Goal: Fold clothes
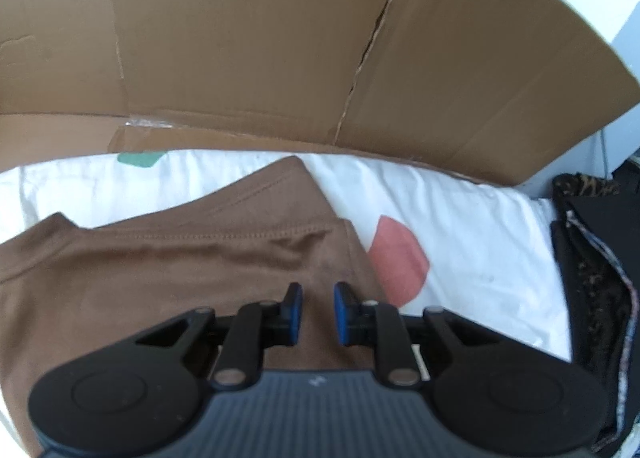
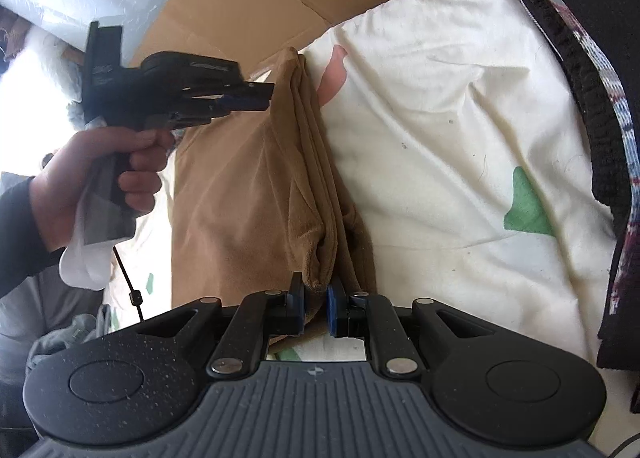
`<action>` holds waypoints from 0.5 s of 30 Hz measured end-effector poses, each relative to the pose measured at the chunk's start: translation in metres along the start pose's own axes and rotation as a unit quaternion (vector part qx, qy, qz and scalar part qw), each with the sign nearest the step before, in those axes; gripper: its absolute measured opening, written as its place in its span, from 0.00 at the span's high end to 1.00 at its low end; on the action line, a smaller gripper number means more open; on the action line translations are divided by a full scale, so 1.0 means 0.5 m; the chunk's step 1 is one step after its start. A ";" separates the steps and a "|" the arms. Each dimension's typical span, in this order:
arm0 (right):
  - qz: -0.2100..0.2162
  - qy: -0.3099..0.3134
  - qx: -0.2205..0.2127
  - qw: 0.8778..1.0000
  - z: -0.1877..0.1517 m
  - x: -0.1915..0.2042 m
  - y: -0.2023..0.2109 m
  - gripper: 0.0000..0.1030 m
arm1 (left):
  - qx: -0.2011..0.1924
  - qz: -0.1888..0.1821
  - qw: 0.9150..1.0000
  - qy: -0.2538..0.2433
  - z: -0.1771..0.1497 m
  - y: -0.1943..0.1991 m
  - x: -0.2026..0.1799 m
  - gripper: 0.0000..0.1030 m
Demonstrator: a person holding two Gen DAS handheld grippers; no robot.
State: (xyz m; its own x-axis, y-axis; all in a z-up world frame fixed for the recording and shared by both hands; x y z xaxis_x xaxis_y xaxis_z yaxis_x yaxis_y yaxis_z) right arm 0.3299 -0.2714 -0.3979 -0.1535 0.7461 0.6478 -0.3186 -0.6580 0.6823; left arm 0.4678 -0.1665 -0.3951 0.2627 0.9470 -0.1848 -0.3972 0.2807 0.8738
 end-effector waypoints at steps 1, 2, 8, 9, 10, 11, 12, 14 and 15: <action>-0.001 0.000 0.000 1.000 0.001 -0.001 -0.002 0.90 | 0.001 0.007 1.000 -0.002 0.001 -0.009 0.002 0.83; -0.003 0.001 0.001 1.000 0.002 -0.002 -0.003 0.90 | 0.002 0.014 1.000 -0.003 0.003 -0.017 0.005 0.83; -0.011 0.010 0.005 1.000 0.006 -0.007 -0.002 0.90 | -0.015 0.065 0.998 0.001 0.032 -0.044 0.044 0.95; -0.012 0.010 0.005 1.000 0.007 -0.009 -0.001 0.90 | -0.013 0.066 0.998 -0.001 0.035 -0.047 0.046 0.97; -0.013 0.010 0.005 1.000 0.008 -0.011 0.002 0.90 | -0.012 0.066 0.998 -0.004 0.038 -0.048 0.048 0.97; -0.014 0.010 0.005 1.000 0.010 -0.013 0.006 0.90 | -0.010 0.066 0.998 -0.007 0.042 -0.050 0.049 0.97; -0.014 0.009 0.004 1.000 0.010 -0.016 0.012 0.90 | -0.007 0.065 0.998 -0.009 0.044 -0.050 0.050 0.97; -0.014 0.008 0.004 1.000 0.011 -0.021 0.025 0.90 | -0.004 0.059 0.998 -0.007 0.047 -0.043 0.052 0.97; -0.014 0.007 0.003 1.000 0.012 -0.023 0.030 0.90 | -0.005 0.052 0.999 -0.004 0.049 -0.038 0.054 0.97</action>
State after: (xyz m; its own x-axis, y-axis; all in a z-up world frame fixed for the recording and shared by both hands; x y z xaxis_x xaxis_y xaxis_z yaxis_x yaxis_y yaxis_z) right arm 0.3322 -0.2906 -0.3930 -0.1578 0.7662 0.6230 -0.3168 -0.6368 0.7029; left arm 0.5040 -0.1501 -0.4054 0.2262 0.9699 -0.0899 -0.4307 0.1824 0.8839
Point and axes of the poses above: each gripper's, at about its wrist camera, not at the fingertips, and y roughly against the way its jaws point, x to its left, z to its top, the point moved 8 cm from there along -y, roughly the way its jaws point
